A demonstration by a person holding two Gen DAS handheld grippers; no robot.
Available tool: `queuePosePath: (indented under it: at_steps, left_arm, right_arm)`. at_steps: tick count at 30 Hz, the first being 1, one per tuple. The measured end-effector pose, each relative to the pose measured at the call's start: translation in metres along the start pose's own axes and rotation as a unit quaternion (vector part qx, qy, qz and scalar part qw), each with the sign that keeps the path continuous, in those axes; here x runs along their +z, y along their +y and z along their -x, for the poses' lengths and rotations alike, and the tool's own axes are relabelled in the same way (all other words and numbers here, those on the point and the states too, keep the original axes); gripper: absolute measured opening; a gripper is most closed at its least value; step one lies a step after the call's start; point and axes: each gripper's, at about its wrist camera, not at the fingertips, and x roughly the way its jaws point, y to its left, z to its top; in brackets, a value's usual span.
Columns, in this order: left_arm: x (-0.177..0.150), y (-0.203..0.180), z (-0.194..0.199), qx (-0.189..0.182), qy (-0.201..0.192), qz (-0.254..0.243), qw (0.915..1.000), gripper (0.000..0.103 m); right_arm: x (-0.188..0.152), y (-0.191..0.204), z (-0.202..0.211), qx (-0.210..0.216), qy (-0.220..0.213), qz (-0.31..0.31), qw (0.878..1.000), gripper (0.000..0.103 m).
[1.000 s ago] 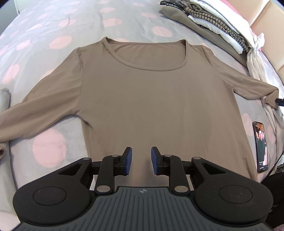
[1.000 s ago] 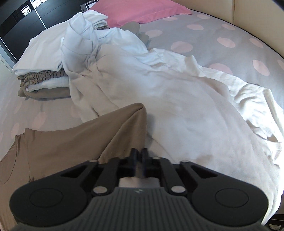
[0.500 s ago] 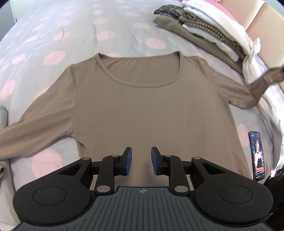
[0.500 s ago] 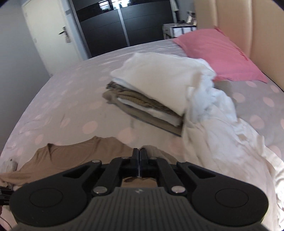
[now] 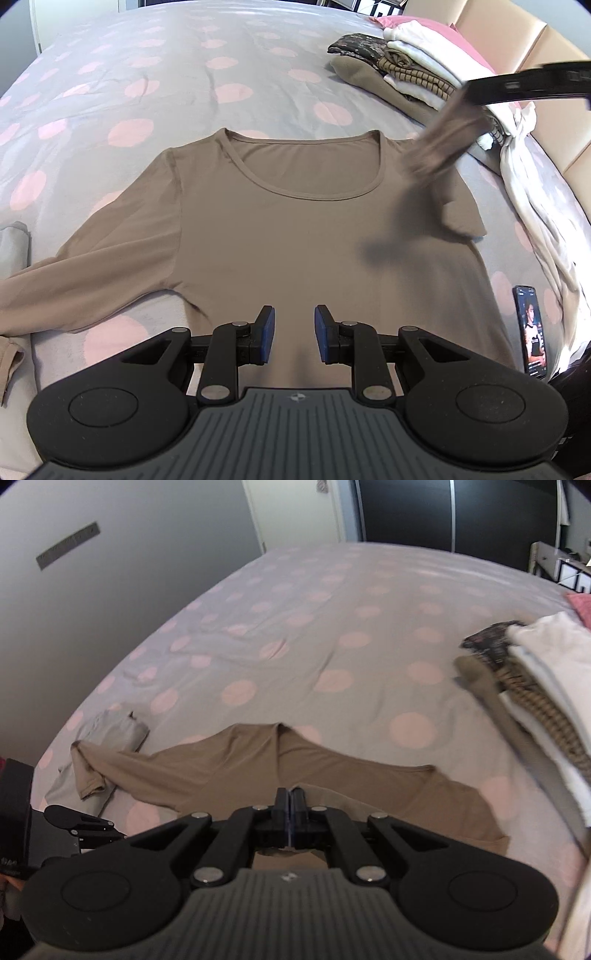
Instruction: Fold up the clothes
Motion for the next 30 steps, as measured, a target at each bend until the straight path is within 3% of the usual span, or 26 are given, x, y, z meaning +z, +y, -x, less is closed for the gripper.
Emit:
queuePosePath:
  at_steps: [7, 9, 15, 21, 28, 30]
  left_arm:
    - [-0.006, 0.003, -0.005, 0.009, -0.005, -0.014, 0.9999, 0.023]
    - [-0.007, -0.001, -0.007, 0.014, -0.014, -0.022, 0.9996, 0.024]
    - [-0.001, -0.011, -0.017, 0.008, -0.035, -0.027, 0.9990, 0.028]
    - [0.023, -0.017, -0.047, -0.007, -0.038, 0.028, 0.9989, 0.029]
    - [0.042, -0.005, -0.098, 0.007, 0.006, 0.097, 0.9953, 0.029]
    - [0.043, -0.001, -0.105, 0.004, 0.008, 0.105, 0.9944, 0.019]
  right_arm:
    - [-0.010, 0.011, -0.051, -0.004, 0.040, -0.017, 0.999, 0.010]
    - [-0.015, 0.004, -0.049, -0.004, 0.039, -0.030, 0.999, 0.020]
    - [-0.042, -0.034, -0.025, -0.029, 0.035, -0.064, 0.997, 0.020]
    - [-0.078, -0.086, -0.001, -0.076, 0.027, -0.114, 0.990, 0.026]
    - [-0.095, -0.148, 0.018, -0.119, -0.004, -0.205, 0.971, 0.032]
    - [-0.098, -0.162, 0.016, -0.133, -0.005, -0.222, 0.966, 0.033]
